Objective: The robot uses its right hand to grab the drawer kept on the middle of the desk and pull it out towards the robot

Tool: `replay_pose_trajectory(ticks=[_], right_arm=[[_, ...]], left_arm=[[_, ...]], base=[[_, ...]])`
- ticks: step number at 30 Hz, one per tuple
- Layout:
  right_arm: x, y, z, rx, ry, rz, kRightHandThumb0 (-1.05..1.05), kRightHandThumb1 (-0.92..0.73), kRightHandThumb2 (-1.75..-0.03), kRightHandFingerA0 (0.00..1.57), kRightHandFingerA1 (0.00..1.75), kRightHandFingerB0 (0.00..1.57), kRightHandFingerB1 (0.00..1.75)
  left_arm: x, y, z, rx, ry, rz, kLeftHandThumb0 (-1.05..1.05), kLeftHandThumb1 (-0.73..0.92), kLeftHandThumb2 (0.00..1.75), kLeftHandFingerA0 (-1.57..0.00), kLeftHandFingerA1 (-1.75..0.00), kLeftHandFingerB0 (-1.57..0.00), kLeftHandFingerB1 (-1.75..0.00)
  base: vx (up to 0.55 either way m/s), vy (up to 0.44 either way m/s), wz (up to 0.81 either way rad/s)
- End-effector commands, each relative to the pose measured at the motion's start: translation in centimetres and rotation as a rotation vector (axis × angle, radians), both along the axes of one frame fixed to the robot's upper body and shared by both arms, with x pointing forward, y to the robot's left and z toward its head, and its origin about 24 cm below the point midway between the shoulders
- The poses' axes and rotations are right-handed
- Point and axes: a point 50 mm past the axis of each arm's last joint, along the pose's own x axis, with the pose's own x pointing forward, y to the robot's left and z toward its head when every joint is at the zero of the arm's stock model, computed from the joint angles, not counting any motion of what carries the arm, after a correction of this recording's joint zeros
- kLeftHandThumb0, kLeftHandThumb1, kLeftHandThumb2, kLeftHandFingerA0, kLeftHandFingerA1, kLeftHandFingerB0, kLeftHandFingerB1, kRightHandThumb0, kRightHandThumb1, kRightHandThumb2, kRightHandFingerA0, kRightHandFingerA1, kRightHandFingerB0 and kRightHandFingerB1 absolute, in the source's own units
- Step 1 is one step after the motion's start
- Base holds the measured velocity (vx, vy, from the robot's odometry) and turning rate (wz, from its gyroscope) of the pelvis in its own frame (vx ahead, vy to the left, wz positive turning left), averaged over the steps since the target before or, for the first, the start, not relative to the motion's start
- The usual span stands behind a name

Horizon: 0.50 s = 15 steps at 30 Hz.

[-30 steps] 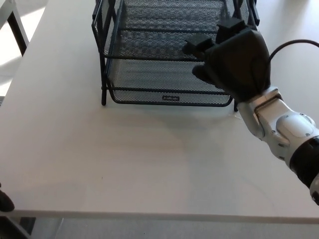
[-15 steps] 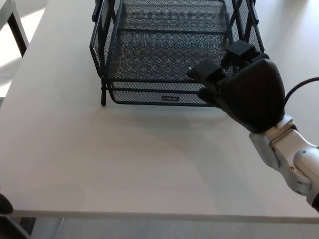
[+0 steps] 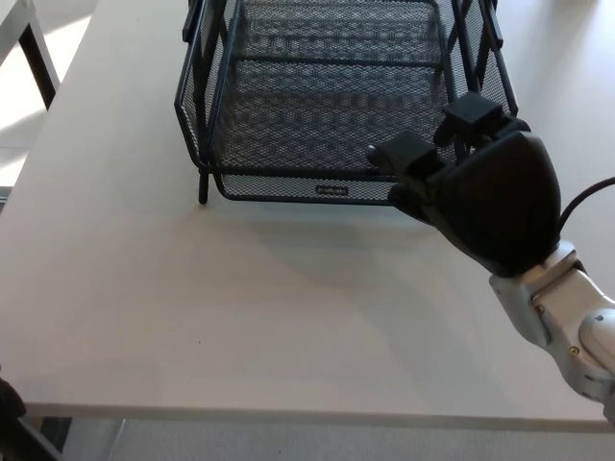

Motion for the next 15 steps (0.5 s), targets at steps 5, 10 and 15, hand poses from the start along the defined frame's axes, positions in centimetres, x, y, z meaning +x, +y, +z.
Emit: replay_pose_trajectory(ticks=[5,10,15], right_arm=[[-0.2,0.1,-0.7,-0.057,0.149,-0.127,-0.69,-0.55,-0.58,0.29,0.53,0.33,0.36],[-0.3,0.4,-0.3,-0.126,0.172,-0.231,-0.99,-0.56,-0.96,0.00,0.05,0.00,0.00],[-0.7,0.4,0.4,-0.185,0.205,-0.258,-1.05,-0.66,-0.62,0.00,0.00,0.00,0.00]], left_arm=[[-0.1,0.3,0.0,0.008,0.004,0.002,-0.32,0.60,0.57,-0.79,-0.89,-0.75,-0.58],[-0.1,0.3,0.0,0.003,0.000,-0.002,-0.33,0.60,0.57,-0.81,-0.92,-0.75,-0.59],[-0.1,0.3,-0.1,-0.007,0.006,0.012,-0.33,0.60,0.58,-0.82,-0.91,-0.76,-0.58]], base=[[0.00,0.000,0.00],[0.00,0.000,0.00],[0.00,0.000,0.00]])
